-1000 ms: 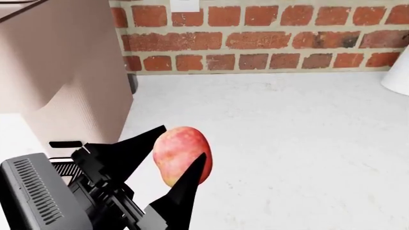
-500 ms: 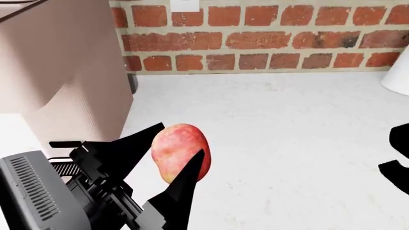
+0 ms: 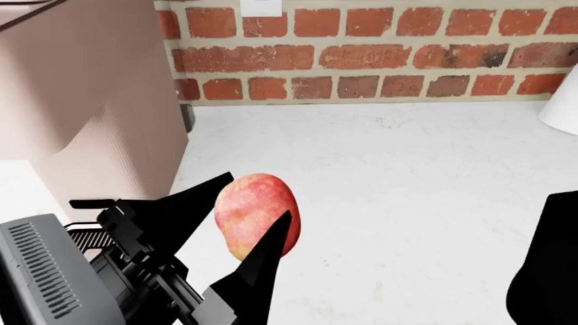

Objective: Pick the peach, banana from the counter and place them in the cabinet. Then close the cabinet.

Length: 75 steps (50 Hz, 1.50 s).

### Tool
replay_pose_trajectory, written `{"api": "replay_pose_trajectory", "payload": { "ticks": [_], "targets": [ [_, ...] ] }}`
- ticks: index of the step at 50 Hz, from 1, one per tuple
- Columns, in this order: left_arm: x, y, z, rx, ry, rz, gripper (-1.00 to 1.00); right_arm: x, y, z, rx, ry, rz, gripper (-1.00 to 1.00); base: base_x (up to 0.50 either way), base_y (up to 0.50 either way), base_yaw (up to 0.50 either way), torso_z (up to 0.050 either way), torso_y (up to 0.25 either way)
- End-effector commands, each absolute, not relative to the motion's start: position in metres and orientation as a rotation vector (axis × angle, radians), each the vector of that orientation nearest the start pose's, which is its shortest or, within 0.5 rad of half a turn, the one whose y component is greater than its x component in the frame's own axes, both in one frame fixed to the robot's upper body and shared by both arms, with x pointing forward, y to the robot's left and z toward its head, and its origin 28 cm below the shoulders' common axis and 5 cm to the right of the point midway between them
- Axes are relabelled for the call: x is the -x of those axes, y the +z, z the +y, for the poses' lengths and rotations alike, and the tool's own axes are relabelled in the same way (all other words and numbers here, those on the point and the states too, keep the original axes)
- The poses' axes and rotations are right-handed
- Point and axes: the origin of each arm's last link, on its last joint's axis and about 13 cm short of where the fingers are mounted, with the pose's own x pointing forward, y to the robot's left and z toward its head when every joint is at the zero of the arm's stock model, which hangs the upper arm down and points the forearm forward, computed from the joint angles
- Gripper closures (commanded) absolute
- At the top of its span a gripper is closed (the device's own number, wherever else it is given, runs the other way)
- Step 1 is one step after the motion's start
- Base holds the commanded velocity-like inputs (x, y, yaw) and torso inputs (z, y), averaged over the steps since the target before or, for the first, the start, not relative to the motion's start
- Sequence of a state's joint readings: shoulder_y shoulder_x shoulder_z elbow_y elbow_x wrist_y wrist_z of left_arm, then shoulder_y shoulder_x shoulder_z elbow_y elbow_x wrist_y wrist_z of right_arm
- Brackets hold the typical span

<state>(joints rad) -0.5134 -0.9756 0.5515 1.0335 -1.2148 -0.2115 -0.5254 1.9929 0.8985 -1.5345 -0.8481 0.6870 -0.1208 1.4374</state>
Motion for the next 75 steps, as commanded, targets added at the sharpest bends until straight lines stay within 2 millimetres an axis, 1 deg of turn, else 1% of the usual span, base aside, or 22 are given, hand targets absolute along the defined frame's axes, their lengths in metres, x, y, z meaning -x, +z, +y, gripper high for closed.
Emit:
{"api": "replay_pose_trajectory", "payload": {
  "ticks": [1,6,17,28,33,40,47,50,56,63,65,67,75],
  "targets": [
    [-0.136,0.226,0.208,0.153,-0.718,-0.246,1.00,-0.167,0.331,-0.071,-0.002,0.116,-1.279,-1.00,0.00,0.00,0.00,0.000,0.000],
    [-0.137,0.225,0.208,0.154,-0.718,-0.246,1.00,-0.170,0.320,-0.071,0.012,0.118,-1.244,-1.00,0.00,0.00,0.00,0.000,0.000],
    [-0.136,0.227,0.208,0.151,-0.717,-0.249,1.00,-0.181,0.298,-0.076,0.023,0.101,-1.096,-1.00,0.00,0.00,0.00,0.000,0.000],
    [-0.135,0.228,0.207,0.148,-0.716,-0.252,1.00,-0.186,0.290,-0.083,0.029,0.061,-0.994,-1.00,0.00,0.00,0.00,0.000,0.000],
    [-0.134,0.228,0.207,0.148,-0.715,-0.253,1.00,-0.194,0.285,-0.084,0.036,0.041,-0.933,-1.00,0.00,0.00,0.00,0.000,0.000],
    [-0.137,0.227,0.208,0.150,-0.711,-0.254,1.00,-0.200,0.281,-0.092,0.019,0.002,-0.780,-1.00,0.00,0.00,0.00,0.000,0.000],
    [-0.138,0.228,0.207,0.150,-0.707,-0.258,1.00,-0.215,0.268,-0.095,-0.014,-0.021,-0.633,-1.00,0.00,0.00,0.00,0.000,0.000],
    [-0.138,0.228,0.207,0.149,-0.707,-0.260,1.00,-0.217,0.265,-0.095,-0.021,-0.025,-0.580,-1.00,0.00,0.00,0.00,0.000,0.003],
    [-0.137,0.229,0.207,0.150,-0.704,-0.263,1.00,-0.221,0.251,-0.095,-0.030,-0.030,-0.505,-1.00,0.00,0.00,0.00,0.000,0.000],
    [-0.135,0.230,0.207,0.151,-0.702,-0.266,1.00,-0.221,0.249,-0.095,-0.022,-0.031,-0.481,-1.00,0.00,0.00,0.00,0.000,0.000],
    [-0.135,0.230,0.207,0.152,-0.701,-0.267,1.00,-0.216,0.261,-0.098,-0.031,-0.032,-0.488,-1.00,0.00,0.00,0.00,0.000,0.000],
    [-0.134,0.231,0.207,0.152,-0.701,-0.268,1.00,-0.213,0.267,-0.099,-0.035,-0.032,-0.489,-1.00,0.00,0.00,0.00,0.000,0.000],
    [-0.134,0.231,0.207,0.152,-0.699,-0.269,1.00,-0.210,0.268,-0.103,-0.034,-0.035,-0.476,-1.00,0.00,0.00,0.00,0.000,0.000]
  ]
}}
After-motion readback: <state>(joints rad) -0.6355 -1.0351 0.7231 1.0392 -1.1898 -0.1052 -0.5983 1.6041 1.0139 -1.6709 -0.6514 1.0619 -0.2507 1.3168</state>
